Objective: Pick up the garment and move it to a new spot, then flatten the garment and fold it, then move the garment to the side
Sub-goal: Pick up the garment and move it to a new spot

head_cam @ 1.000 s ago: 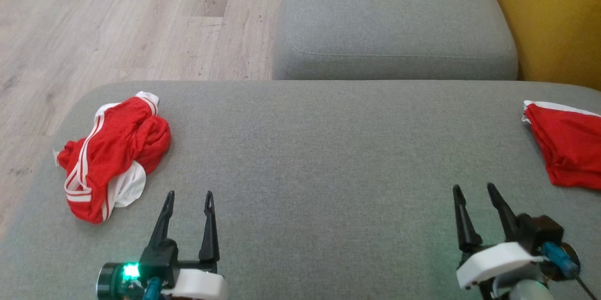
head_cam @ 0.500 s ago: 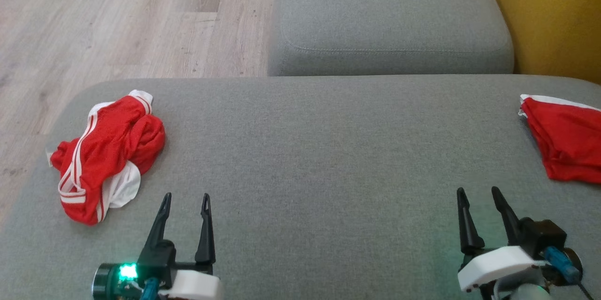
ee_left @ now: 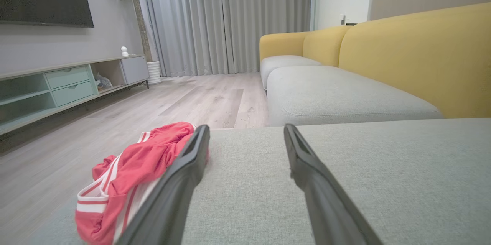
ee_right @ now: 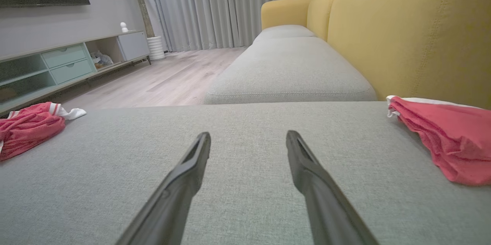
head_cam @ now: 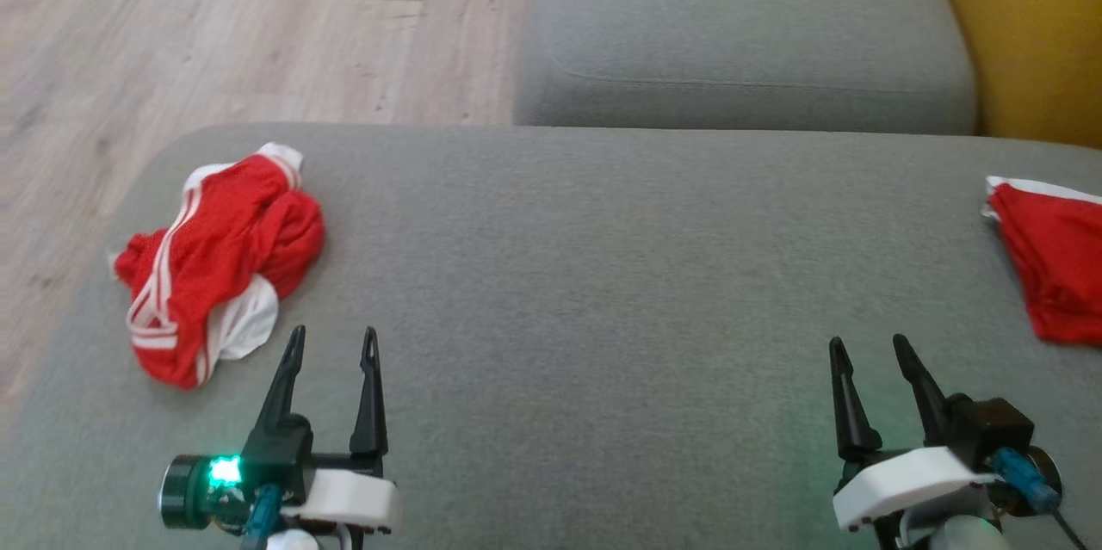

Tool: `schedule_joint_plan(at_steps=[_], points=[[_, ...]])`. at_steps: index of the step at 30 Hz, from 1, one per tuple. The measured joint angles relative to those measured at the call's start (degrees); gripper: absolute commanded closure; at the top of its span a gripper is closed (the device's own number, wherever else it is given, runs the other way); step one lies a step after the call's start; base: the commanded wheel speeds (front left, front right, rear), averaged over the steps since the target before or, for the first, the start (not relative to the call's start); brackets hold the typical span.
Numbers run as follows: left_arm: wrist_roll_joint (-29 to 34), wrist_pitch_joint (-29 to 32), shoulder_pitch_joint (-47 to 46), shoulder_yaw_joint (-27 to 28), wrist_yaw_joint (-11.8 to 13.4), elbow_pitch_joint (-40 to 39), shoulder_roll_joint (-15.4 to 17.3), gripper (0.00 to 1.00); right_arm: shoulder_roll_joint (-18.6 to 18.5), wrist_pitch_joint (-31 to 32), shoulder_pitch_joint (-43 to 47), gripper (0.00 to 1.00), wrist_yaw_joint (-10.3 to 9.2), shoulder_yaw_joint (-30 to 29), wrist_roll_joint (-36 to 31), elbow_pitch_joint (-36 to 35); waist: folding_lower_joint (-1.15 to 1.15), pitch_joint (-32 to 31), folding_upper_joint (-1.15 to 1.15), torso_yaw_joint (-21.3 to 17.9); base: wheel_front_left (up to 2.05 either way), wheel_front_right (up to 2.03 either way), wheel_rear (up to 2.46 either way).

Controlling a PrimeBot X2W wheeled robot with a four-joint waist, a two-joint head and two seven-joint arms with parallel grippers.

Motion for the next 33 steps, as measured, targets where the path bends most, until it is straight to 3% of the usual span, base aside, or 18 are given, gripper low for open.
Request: schedule_joint_plan(at_steps=[5,18,29,33], points=[[0.08,0.00,-0.34,-0.13,-0.01,0.16,-0.03,0.00,0.02,0.00,0.10,0.00,-0.01,-0.03,1.07,-0.63,0.00,0.18,0.00,4.04,0.00,0.00,0.00],[0.49,0.00,-0.40,3.00,0.91,-1.40,0.37,0.00,0.14,0.00,-0.05,0.00,0.00,1.78,1.83,-1.21,0.00,1.70,0.00,19.28,0.00,0.00,0.00],[0.48,0.00,-0.53,5.69,1.47,-4.38,0.35,0.00,-0.44,0.00,-1.49,0.00,0.00,3.16,0.31,-0.90,0.00,5.72,0.00,22.89,0.00,0.00,0.00],[0.56,0.00,-4.13,5.64,0.24,-5.06,0.58,0.00,-2.58,0.00,-1.47,0.00,-0.01,2.41,-0.53,-2.82,-0.01,7.74,0.00,23.37,0.00,0.00,0.00]])
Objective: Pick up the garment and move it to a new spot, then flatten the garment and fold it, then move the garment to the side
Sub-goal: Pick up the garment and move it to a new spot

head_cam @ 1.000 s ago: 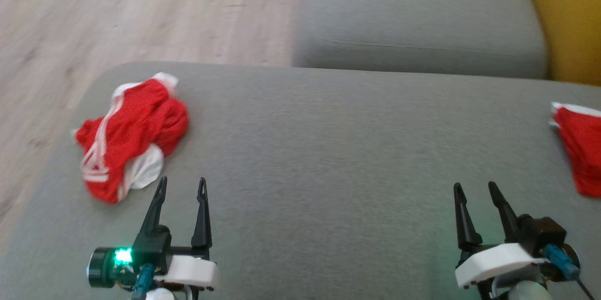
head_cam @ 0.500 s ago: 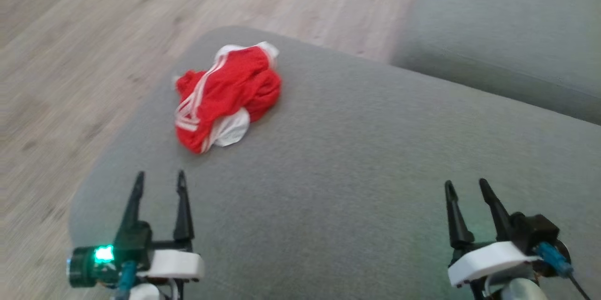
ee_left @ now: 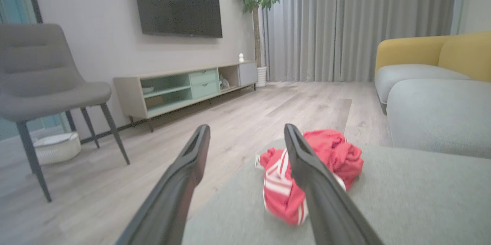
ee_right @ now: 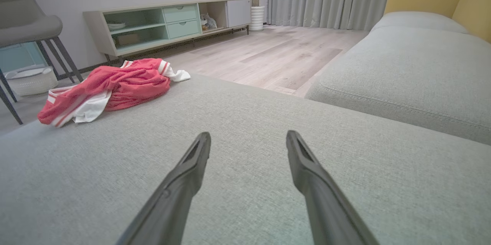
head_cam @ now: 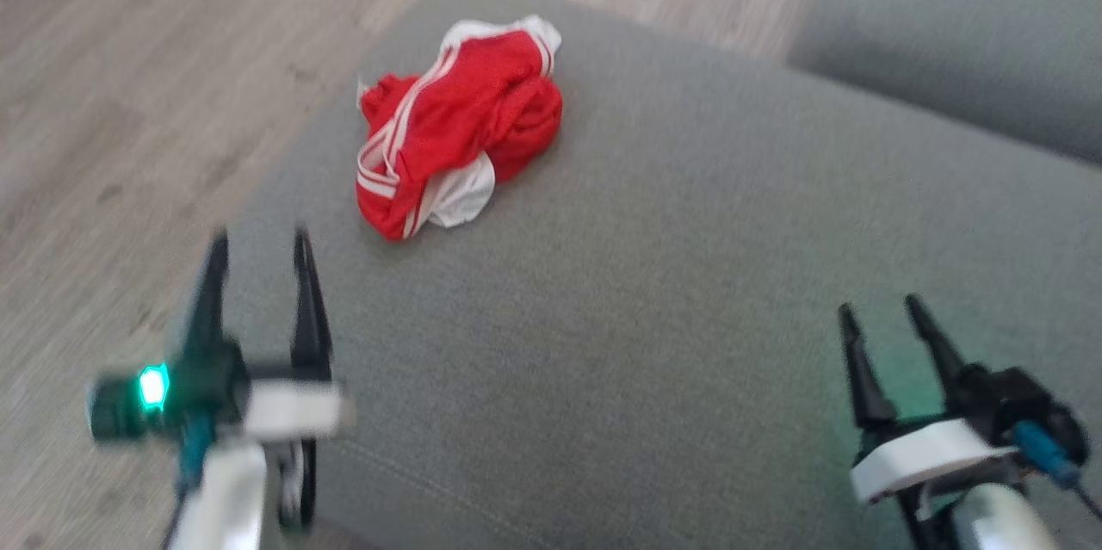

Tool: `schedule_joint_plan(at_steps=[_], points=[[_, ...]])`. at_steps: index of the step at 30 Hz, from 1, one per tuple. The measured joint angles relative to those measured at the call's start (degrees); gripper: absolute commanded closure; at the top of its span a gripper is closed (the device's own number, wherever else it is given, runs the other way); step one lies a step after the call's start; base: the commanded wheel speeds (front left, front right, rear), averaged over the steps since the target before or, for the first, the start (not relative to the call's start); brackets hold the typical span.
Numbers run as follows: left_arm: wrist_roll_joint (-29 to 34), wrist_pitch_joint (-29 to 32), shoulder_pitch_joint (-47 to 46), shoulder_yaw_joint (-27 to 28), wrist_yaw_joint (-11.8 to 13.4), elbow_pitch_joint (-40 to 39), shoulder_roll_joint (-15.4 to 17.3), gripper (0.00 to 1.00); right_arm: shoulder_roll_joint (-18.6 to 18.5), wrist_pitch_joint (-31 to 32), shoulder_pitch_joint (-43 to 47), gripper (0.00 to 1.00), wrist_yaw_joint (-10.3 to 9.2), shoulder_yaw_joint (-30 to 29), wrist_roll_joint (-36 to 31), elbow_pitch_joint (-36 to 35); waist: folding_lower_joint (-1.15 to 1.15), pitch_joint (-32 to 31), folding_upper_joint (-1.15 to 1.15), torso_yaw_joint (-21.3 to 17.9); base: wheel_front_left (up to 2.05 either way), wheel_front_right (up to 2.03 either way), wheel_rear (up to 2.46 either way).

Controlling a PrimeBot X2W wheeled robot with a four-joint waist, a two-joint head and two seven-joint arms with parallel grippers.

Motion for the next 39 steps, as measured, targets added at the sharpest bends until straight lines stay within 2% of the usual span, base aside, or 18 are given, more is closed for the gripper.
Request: schedule_joint_plan(at_steps=[4,7,12,16,20,27,28,29,34,35,39], points=[[0.44,0.00,-10.39,-0.01,-1.09,-0.15,0.47,0.00,-4.13,-0.09,-1.32,0.00,0.01,0.14,-0.85,-1.88,0.02,4.34,0.00,-0.31,0.00,0.00,0.00],[0.58,-0.02,-20.20,-0.36,-2.90,3.02,0.73,0.00,-8.01,-0.12,-4.34,0.00,0.01,0.68,-1.11,-3.46,0.02,8.49,0.00,-0.96,0.00,0.00,0.00],[0.91,0.51,-34.43,-0.70,-3.86,18.24,1.20,0.00,-13.79,-0.15,-9.40,0.00,0.01,1.82,-1.10,-6.41,0.04,15.55,0.00,-2.52,0.00,0.00,0.00],[0.85,8.38,-43.20,0.31,-2.74,33.51,1.78,0.00,-17.05,-0.15,-10.55,0.00,0.01,2.26,-1.10,-8.06,0.04,20.28,0.00,-4.24,0.00,0.00,0.00],[-2.65,13.71,-47.20,2.52,-3.70,44.97,1.60,0.00,-18.92,-0.49,-12.00,0.00,0.01,2.85,-1.08,-10.35,0.02,23.88,0.00,-6.29,0.00,0.00,0.00],[-4.71,10.05,-47.65,4.03,-4.30,54.16,1.83,0.00,-19.24,-0.96,-14.10,0.00,0.00,3.13,-1.00,-12.65,0.01,27.48,0.00,-9.11,0.00,0.00,0.00],[-4.89,9.11,-48.07,4.11,-4.36,54.82,1.99,0.53,-19.22,-1.02,-14.22,0.00,0.01,3.20,-1.00,-12.78,0.00,27.70,0.00,-9.33,0.00,0.00,0.00],[-5.14,7.93,-48.48,4.10,-4.87,55.36,2.37,1.00,-19.18,-1.14,-14.41,0.00,0.01,3.28,-1.00,-12.79,0.01,27.84,0.00,-9.51,0.00,0.00,0.00],[-3.24,1.85,-49.85,2.58,-4.10,55.58,3.81,1.00,-18.57,-1.15,-14.96,0.00,0.01,3.53,-1.00,-10.77,0.01,26.07,0.00,-9.64,0.00,0.00,0.00],[-1.89,0.90,-50.75,1.36,-3.97,54.35,5.27,1.00,-17.69,-0.98,-14.92,0.00,0.00,3.77,-1.00,-9.45,0.02,24.56,0.00,-9.79,0.00,0.00,0.00],[1.33,0.42,-53.30,-1.98,-3.78,49.04,7.75,1.00,-13.78,-0.82,-13.29,0.00,0.01,4.91,-0.88,-7.56,0.02,20.45,0.00,-10.59,0.00,0.00,0.00]])
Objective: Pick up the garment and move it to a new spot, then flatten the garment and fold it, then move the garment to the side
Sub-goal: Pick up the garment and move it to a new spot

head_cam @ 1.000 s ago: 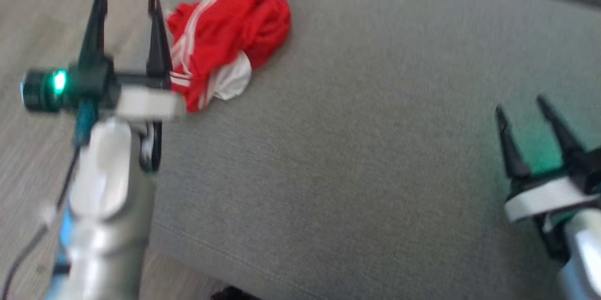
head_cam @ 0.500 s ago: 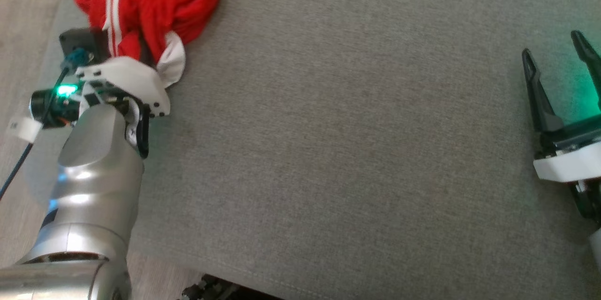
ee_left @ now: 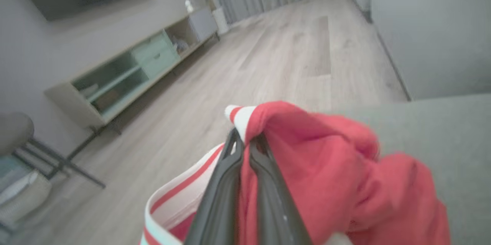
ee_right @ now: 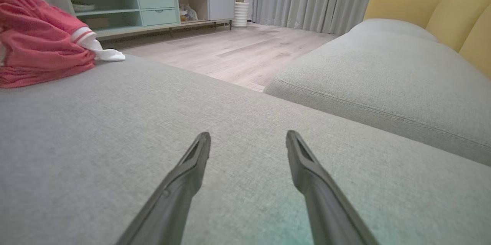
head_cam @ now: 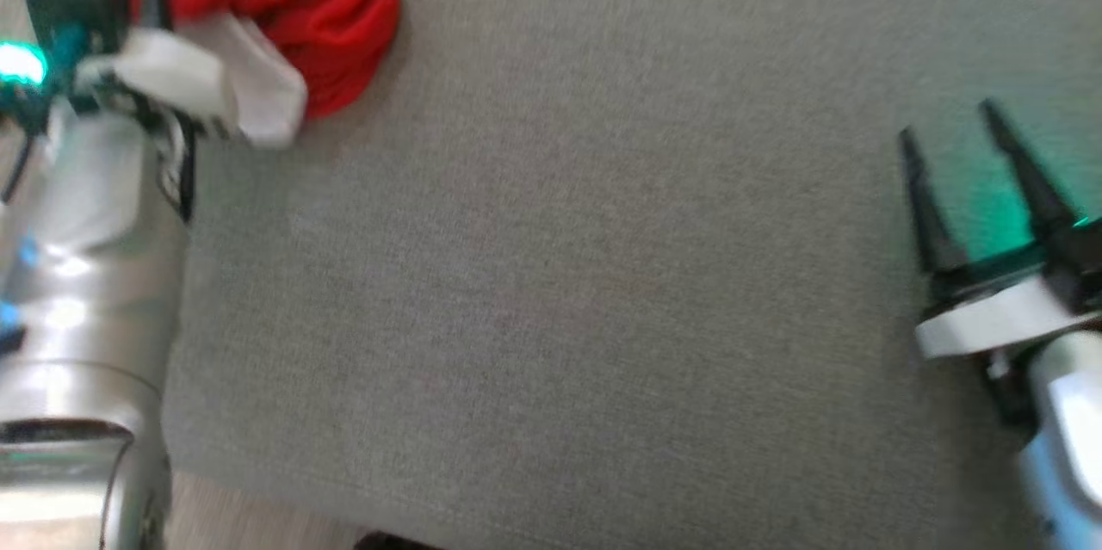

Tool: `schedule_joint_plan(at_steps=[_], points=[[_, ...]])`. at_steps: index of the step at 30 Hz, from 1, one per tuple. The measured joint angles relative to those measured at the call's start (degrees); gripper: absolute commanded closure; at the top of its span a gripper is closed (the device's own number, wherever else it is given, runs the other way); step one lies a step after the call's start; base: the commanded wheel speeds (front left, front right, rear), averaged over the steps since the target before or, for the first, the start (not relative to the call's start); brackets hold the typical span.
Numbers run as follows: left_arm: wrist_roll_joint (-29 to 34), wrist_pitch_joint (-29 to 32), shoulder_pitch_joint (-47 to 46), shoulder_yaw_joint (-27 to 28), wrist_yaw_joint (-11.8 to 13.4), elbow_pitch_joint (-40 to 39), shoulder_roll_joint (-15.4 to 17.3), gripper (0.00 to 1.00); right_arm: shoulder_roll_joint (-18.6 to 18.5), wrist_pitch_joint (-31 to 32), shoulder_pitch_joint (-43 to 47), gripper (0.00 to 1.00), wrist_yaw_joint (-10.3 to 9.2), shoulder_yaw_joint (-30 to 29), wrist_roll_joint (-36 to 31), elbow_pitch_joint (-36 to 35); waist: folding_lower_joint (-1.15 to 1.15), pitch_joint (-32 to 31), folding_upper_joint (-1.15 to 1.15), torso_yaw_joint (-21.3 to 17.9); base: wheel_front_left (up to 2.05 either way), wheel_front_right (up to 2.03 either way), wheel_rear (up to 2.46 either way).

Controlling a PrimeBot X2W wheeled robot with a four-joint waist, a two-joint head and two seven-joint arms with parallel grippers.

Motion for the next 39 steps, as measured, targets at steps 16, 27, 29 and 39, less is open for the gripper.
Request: schedule_joint_plan(at_steps=[16,27,29,39], points=[[3.43,-0.43,-4.33,-9.38,-6.16,-15.70,-0.93,1.00,10.60,0.01,6.05,0.00,0.00,0.60,0.45,-1.92,-0.02,-15.43,0.00,-13.50,0.00,0.00,0.00],[2.55,-0.47,-5.49,-15.18,-7.60,-18.14,-5.75,1.00,13.04,0.01,6.42,0.00,0.00,-1.00,0.46,-4.14,-0.01,-17.31,0.00,-27.32,0.00,0.00,0.00],[2.58,-0.48,-3.13,-16.90,-7.65,-18.16,-6.22,1.00,13.72,0.01,6.42,0.00,-0.01,-0.58,0.96,-4.15,-0.01,-16.96,0.00,-29.26,0.00,0.00,0.00],[-1.71,-0.43,25.46,-24.12,-7.23,-22.32,-8.87,0.00,15.11,0.01,6.39,0.00,-0.01,1.00,2.82,-1.31,0.01,-13.05,0.00,-33.97,0.00,0.00,0.00]])
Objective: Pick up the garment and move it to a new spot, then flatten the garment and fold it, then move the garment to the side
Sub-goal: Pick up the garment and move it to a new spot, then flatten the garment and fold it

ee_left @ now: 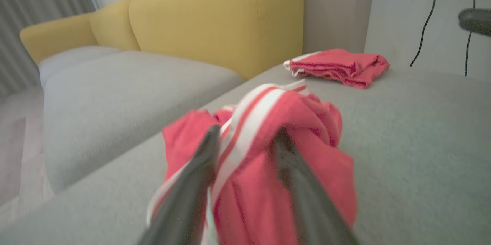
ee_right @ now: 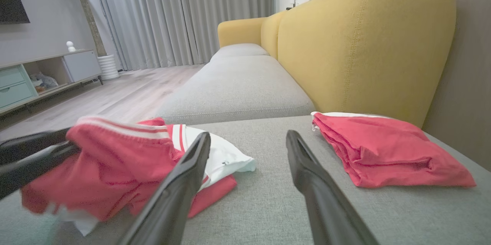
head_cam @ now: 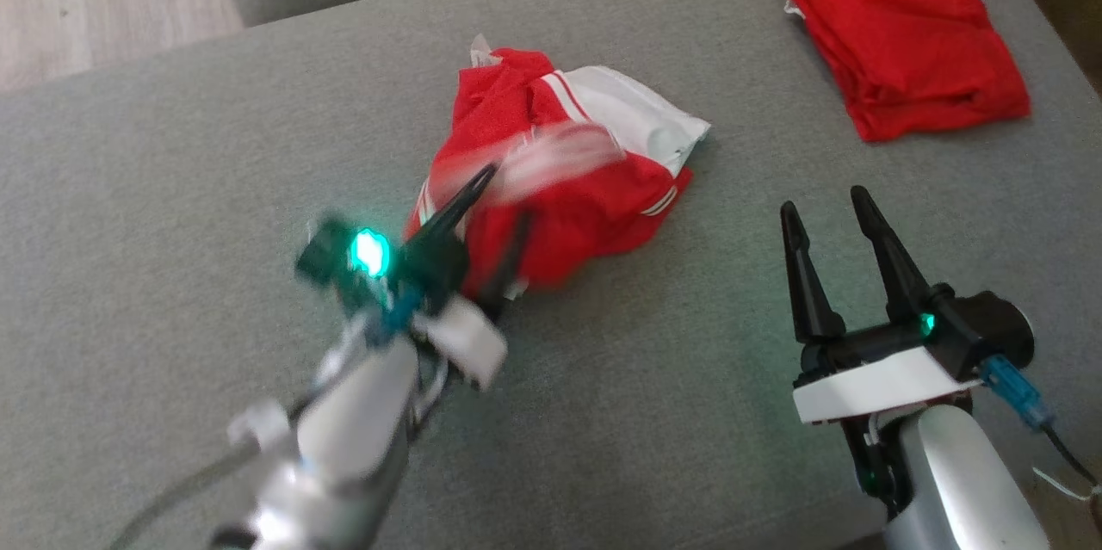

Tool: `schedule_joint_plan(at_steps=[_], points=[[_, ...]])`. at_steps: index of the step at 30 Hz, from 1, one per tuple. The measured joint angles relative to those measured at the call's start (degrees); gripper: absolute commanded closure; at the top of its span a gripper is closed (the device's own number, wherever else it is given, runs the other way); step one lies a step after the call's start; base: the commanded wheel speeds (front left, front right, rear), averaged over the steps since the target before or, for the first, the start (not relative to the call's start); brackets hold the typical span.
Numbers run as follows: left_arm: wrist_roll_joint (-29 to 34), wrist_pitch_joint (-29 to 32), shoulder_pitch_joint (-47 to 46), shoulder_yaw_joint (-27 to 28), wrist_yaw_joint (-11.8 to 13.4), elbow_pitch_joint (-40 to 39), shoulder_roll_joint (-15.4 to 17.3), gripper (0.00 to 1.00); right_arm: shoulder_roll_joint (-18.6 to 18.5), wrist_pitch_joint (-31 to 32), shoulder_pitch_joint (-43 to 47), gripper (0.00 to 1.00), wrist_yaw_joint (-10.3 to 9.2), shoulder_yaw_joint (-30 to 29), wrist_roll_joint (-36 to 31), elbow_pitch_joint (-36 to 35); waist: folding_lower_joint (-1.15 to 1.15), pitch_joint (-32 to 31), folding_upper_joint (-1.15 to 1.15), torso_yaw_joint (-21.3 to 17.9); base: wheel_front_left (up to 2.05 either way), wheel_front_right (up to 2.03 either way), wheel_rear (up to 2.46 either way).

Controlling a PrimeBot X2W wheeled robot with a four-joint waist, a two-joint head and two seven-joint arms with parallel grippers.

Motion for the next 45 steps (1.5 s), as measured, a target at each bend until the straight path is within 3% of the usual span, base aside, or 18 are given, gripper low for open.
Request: schedule_joint_plan(at_steps=[6,13,25,45], points=[[-2.79,0.01,8.57,1.42,6.31,-9.04,0.03,0.00,-0.07,0.00,0.34,0.00,0.00,-2.41,-0.02,1.69,-0.01,-0.59,0.00,2.97,0.00,0.00,0.00],[-3.38,0.01,21.90,8.43,12.32,-21.79,0.49,0.00,-0.11,0.01,6.44,0.00,0.00,-5.10,-0.21,3.53,-0.02,-4.44,0.00,9.10,0.00,0.00,0.00],[-2.48,0.01,34.15,15.77,14.54,-33.05,0.70,0.00,0.65,0.18,10.91,0.00,0.00,-5.58,-1.04,3.99,-0.02,-11.59,0.00,18.71,0.00,0.00,0.00],[0.42,0.01,37.66,15.95,13.24,-29.25,0.71,0.00,1.22,0.18,11.74,0.00,0.00,-4.74,-1.04,4.05,-0.01,-13.51,0.00,19.70,0.00,0.00,0.00]])
